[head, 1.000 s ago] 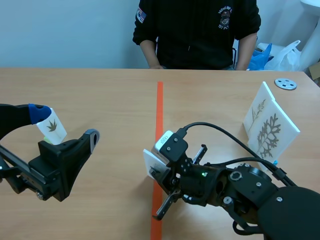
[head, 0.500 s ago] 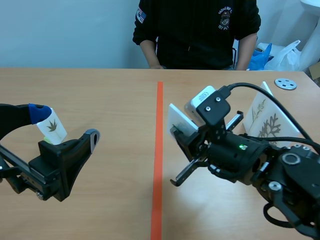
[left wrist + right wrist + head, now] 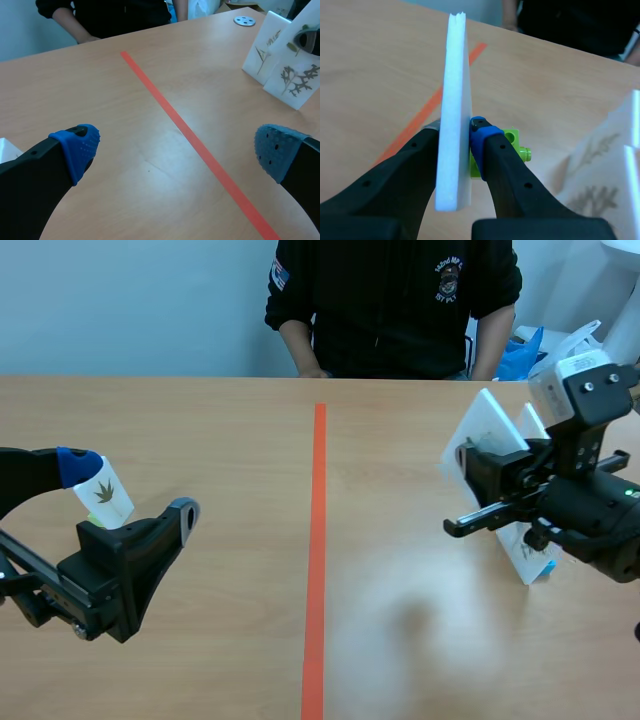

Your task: Sort the leaf by its shape. The table is split by an orange tape line. A compound leaf with several leaflets goes to the left side, a simple leaf with one blade goes to the right side. Return to the home posture when a red brick is placed on the table.

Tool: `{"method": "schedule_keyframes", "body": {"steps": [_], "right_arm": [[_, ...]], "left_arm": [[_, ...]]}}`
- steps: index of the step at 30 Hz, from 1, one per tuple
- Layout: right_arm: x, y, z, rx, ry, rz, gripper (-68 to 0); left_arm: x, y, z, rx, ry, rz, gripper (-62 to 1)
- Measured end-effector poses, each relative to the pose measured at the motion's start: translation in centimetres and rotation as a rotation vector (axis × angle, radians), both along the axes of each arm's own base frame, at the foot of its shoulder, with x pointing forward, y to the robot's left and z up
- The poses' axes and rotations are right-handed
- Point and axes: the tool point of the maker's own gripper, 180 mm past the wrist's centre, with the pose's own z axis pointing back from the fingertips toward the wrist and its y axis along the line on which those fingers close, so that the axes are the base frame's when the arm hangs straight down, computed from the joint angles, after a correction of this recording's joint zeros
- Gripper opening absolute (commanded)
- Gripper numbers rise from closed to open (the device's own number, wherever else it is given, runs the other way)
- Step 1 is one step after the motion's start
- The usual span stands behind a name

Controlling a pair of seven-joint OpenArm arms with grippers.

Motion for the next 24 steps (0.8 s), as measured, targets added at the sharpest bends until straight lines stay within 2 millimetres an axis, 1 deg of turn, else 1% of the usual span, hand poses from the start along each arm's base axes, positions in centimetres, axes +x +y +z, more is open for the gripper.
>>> {"method": "schedule_keyframes", "body": {"steps": [2, 5, 10, 12, 19, 24], "right_arm": [[0.1, -0.8, -0.3, -0.015, 0.018, -0.022, -62.9], [0.1, -1.5, -1.1, -0.018, 0.035, -0.055, -62.9], [-0.6, -2.6, -4.3, -0.014, 0.111, -0.083, -62.9], [-0.8, -3.0, -5.4, -0.007, 0.127, -0.094, -62.9], [-1.4, -3.9, -7.7, 0.011, 0.165, -0.126, -62.9], [-0.9, -4.3, -9.4, 0.044, 0.189, -0.176, -62.9]], "left_arm": [[0.1, 0.0, 0.1, 0.0, -0.003, 0.0, 1.4], [0.1, 0.0, 0.1, 0.0, -0.005, 0.0, 1.4], [0.1, 0.0, 0.2, -0.002, -0.008, 0.0, 1.4], [0.1, 0.0, 0.2, -0.002, -0.008, 0.0, 1.4], [0.2, 0.0, 0.4, -0.008, -0.02, 0.001, 1.4], [0.2, 0.0, 0.4, -0.009, -0.02, 0.0, 1.4]]}}
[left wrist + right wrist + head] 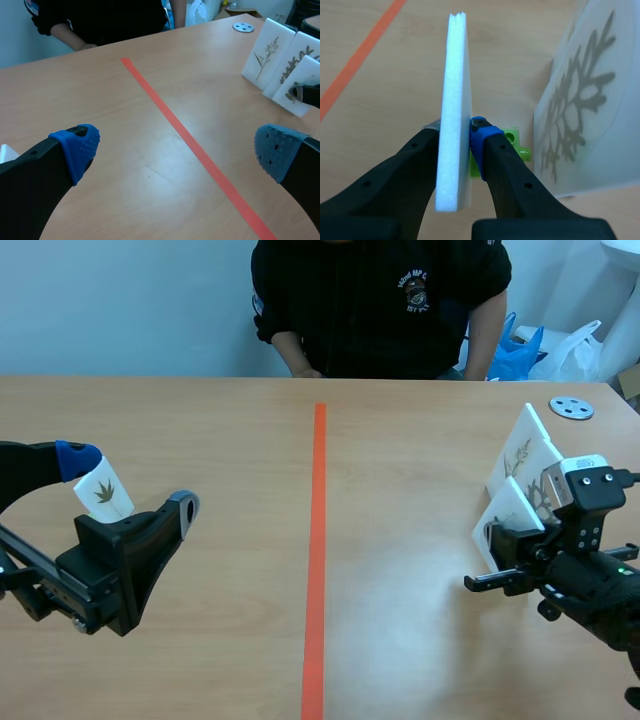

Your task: Sort the leaf by its shape. The table is split by an orange tape line. A compound leaf with several leaflets goes to the left side, a simple leaf with one blade goes to the right side. Return to the home posture when a red brick is placed on the table.

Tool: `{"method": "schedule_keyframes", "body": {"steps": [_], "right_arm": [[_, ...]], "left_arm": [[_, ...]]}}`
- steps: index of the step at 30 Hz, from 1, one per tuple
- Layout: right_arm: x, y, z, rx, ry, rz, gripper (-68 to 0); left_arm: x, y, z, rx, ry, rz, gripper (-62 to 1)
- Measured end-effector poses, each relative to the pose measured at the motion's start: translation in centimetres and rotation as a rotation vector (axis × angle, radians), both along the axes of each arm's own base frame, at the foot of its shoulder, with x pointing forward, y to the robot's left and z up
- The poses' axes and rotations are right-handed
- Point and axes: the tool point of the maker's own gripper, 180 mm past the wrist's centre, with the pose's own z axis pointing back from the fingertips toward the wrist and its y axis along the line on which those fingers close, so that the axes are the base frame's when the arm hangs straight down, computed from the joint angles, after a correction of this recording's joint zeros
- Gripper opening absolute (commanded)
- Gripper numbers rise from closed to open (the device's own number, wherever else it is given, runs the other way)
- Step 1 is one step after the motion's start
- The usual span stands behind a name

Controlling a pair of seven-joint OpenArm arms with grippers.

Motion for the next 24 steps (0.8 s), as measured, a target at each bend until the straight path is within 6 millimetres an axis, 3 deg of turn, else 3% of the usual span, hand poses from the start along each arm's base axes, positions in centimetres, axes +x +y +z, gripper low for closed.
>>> {"method": "schedule_keyframes", "body": {"steps": [8, 18, 21, 24], "right_arm": [[0.6, 0.2, -1.9, 0.001, 0.031, -0.03, -62.5], [0.4, 0.0, -2.9, -0.029, 0.039, -0.072, -61.8], [0.1, -0.1, -3.4, -0.03, 0.055, -0.076, -53.1], [0.0, -0.1, -3.5, -0.03, 0.057, -0.076, -51.6]], "left_arm": [[0.0, 0.0, 0.0, 0.0, 0.0, 0.0, 1.4], [0.0, 0.0, 0.0, 0.0, 0.0, 0.0, 1.4], [0.0, 0.0, 0.0, 0.0, 0.0, 0.0, 1.4], [0.0, 0.0, 0.0, 0.0, 0.0, 0.0, 1.4]]}}
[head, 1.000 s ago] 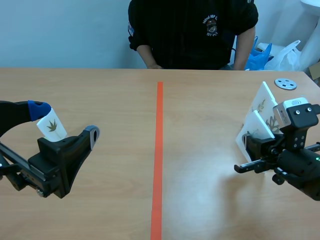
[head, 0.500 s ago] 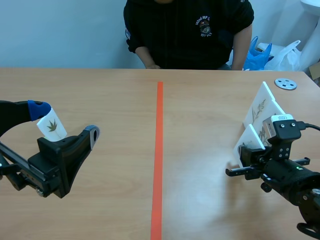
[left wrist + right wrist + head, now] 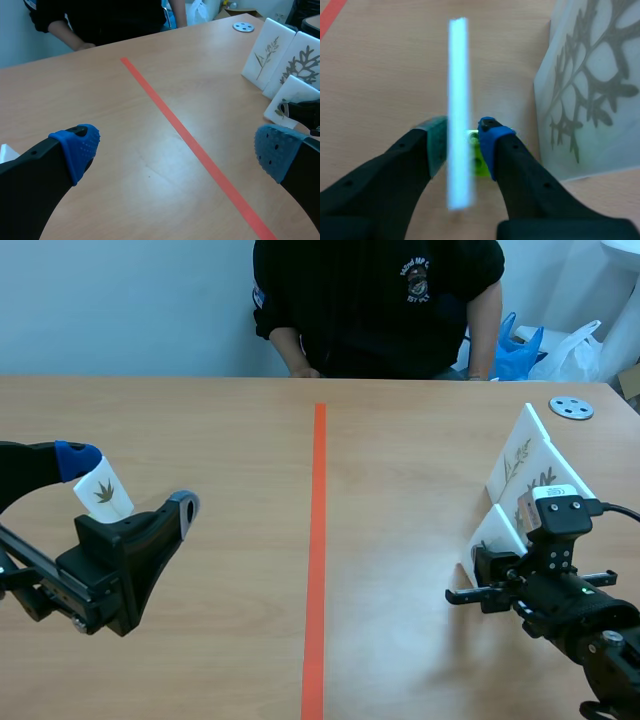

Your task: Sort the leaf by its shape. The table is split by an orange tape line. A compound leaf with several leaflets goes to the left side, a simple leaf with one blade goes to the right side. Return to the home posture when a red brick is placed on the table.

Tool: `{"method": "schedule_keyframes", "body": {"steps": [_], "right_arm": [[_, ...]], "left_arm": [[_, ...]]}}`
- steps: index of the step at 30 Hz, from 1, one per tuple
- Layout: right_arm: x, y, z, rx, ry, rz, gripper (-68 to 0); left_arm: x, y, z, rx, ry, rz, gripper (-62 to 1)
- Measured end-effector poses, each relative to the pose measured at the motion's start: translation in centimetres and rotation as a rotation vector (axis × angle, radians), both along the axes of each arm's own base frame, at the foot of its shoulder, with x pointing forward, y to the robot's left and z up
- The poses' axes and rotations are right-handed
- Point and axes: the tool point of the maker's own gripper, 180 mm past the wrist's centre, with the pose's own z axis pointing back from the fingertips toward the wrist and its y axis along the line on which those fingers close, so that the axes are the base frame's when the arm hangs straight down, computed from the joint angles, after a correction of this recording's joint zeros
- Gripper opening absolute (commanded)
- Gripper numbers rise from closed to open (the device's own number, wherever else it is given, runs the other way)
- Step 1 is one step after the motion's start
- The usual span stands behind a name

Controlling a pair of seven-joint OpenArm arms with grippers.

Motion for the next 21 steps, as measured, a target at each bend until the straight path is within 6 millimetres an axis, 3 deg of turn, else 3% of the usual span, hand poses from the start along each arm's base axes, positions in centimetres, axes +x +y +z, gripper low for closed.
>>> {"method": "schedule_keyframes", "body": {"steps": [11, 13, 16, 21], "right_arm": [[0.3, 0.0, 0.7, 0.006, -0.039, -0.001, -51.6], [0.4, 0.1, 1.0, 0.006, -0.047, 0.001, -49.0], [0.9, 0.0, 2.2, 0.006, -0.077, 0.001, -43.9], [2.1, -0.5, 5.9, 0.005, -0.168, -0.011, -43.9]], "left_arm": [[0.0, 0.0, 0.0, 0.0, 0.0, 0.0, 1.4], [0.0, 0.0, 0.0, 0.0, 0.0, 0.0, 1.4], [0.0, 0.0, 0.0, 0.0, 0.0, 0.0, 1.4], [0.0, 0.0, 0.0, 0.0, 0.0, 0.0, 1.4]]}}
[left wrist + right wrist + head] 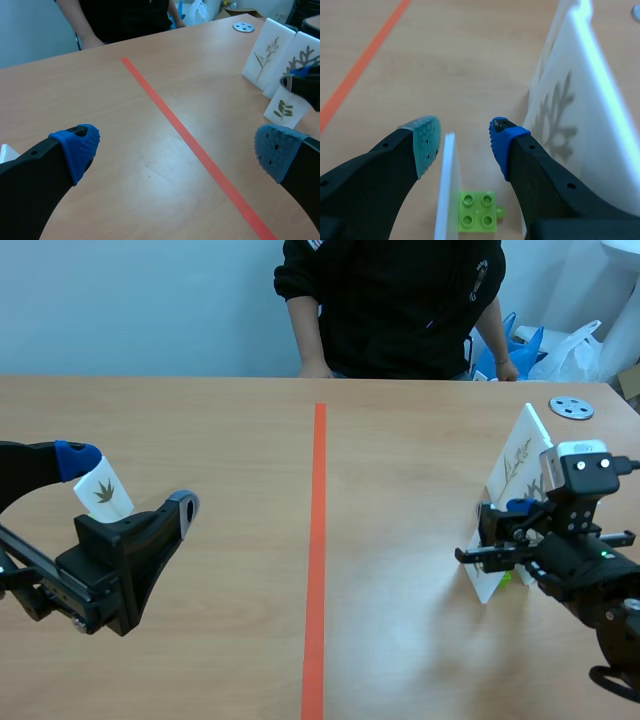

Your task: Sort the leaf by its shape. The table is split by an orange tape line. A compound leaf with several leaflets goes to the left side, a simple leaf with one blade goes to the right side. Return to the home posture when a red brick is placed on the table.

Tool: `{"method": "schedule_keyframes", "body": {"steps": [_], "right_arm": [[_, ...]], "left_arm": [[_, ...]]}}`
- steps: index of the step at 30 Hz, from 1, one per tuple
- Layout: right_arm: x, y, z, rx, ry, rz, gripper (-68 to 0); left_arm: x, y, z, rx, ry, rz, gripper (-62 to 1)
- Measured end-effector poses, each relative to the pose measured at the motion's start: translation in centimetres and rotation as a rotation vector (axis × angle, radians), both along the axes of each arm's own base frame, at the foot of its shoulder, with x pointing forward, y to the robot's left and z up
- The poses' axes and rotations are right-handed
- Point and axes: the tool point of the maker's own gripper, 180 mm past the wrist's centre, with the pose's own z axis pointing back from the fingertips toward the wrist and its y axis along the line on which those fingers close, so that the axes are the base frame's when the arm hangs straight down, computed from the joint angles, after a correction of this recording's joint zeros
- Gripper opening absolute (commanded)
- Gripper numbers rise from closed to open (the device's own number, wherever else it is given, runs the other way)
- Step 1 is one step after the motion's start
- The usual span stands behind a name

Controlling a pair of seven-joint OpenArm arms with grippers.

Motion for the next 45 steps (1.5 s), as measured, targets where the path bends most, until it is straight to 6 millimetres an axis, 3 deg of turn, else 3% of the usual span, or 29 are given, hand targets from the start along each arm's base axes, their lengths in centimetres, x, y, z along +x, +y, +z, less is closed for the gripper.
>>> {"method": "schedule_keyframes", "body": {"steps": [4, 11, 17, 20, 24, 30, 35, 45], "right_arm": [[-0.2, 0.6, 3.1, 0.0, -0.06, 0.032, -43.9], [-0.5, 1.8, 10.3, 0.005, -0.202, 0.086, -43.6], [-2.0, 2.1, 14.2, -0.019, -0.25, 0.19, -24.6], [-3.0, 2.5, 14.3, -0.02, -0.235, 0.25, -14.7], [-4.9, 3.5, 12.7, 0.024, -0.16, 0.339, -0.5], [-8.3, 4.8, 10.4, 0.12, -0.053, 0.417, 0.4], [-9.8, 5.1, 9.3, 0.132, -0.002, 0.424, 0.4], [-9.8, 5.4, 10.0, 0.125, -0.02, 0.42, 0.4]], "left_arm": [[0.0, 0.0, 0.0, 0.0, 0.0, 0.0, 1.4], [0.0, 0.0, 0.0, 0.0, 0.0, 0.0, 1.4], [0.0, 0.0, 0.0, 0.0, 0.0, 0.0, 1.4], [0.0, 0.0, 0.0, 0.0, 0.0, -0.001, 1.4], [0.0, 0.0, -0.1, 0.004, 0.007, -0.001, 1.4], [-0.1, 0.0, -0.7, 0.021, 0.036, -0.002, 1.4], [-0.3, -0.2, -0.7, -0.02, 0.06, -0.009, 1.4], [-0.4, -0.4, -0.8, -0.018, 0.065, -0.022, 1.4]]}}
